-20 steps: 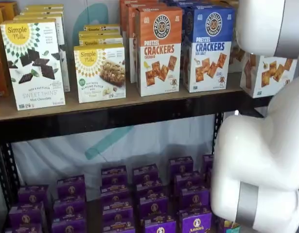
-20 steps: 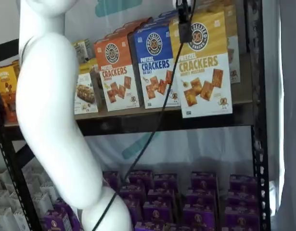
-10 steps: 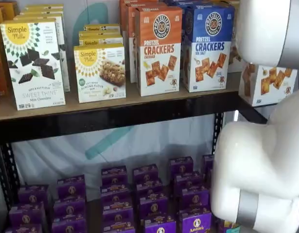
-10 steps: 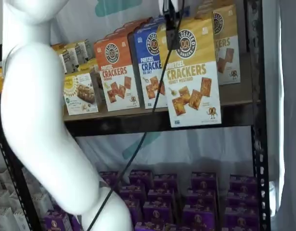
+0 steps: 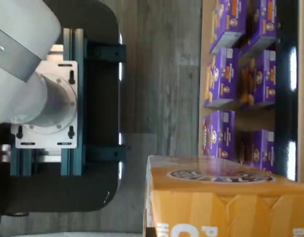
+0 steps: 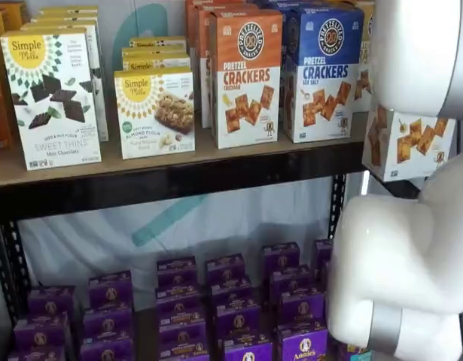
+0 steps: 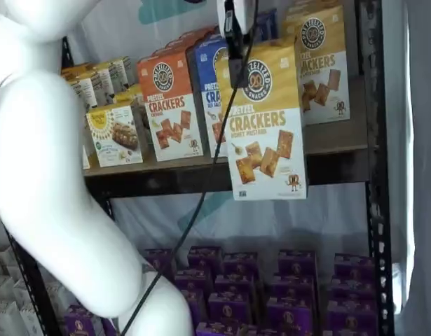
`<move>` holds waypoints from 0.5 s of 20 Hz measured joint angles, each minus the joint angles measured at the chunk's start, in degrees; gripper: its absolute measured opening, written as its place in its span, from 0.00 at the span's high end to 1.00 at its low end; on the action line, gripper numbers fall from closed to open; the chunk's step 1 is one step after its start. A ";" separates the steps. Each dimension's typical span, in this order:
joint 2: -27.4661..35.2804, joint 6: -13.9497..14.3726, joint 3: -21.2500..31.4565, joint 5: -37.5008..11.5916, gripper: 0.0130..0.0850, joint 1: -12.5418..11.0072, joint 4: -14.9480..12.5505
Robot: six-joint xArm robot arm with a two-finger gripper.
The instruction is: Retrieve the yellow and white box located on the top shelf, the sixth one from the left
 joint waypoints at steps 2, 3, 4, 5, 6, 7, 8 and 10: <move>-0.21 0.42 0.50 0.30 0.39 0.44 -0.03; -0.27 0.64 0.72 0.53 0.39 0.70 -0.10; -0.39 0.88 1.06 0.70 0.39 0.98 -0.18; -0.50 1.08 1.36 0.82 0.39 1.18 -0.20; -0.58 1.30 1.71 1.08 0.39 1.39 -0.14; -0.57 1.50 2.00 1.47 0.39 1.54 -0.01; -0.51 1.60 2.17 1.85 0.39 1.52 0.32; -0.60 1.58 2.51 1.89 0.39 1.14 1.07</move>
